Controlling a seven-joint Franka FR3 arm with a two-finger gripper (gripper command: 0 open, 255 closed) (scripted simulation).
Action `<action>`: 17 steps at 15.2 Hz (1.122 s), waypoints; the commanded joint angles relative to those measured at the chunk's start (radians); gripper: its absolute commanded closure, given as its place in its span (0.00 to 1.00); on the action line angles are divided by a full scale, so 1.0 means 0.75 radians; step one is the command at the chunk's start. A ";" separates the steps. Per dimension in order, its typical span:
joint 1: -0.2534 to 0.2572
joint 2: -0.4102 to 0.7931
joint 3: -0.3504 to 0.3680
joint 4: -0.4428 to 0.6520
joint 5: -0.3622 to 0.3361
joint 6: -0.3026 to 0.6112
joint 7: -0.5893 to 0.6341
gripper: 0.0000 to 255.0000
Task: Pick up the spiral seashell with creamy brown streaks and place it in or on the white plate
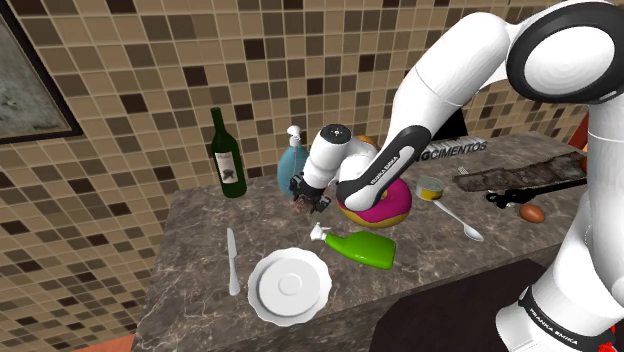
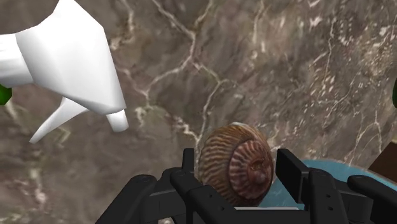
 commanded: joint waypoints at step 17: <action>-0.101 -0.238 0.147 -0.011 0.182 -0.236 -0.191 1.00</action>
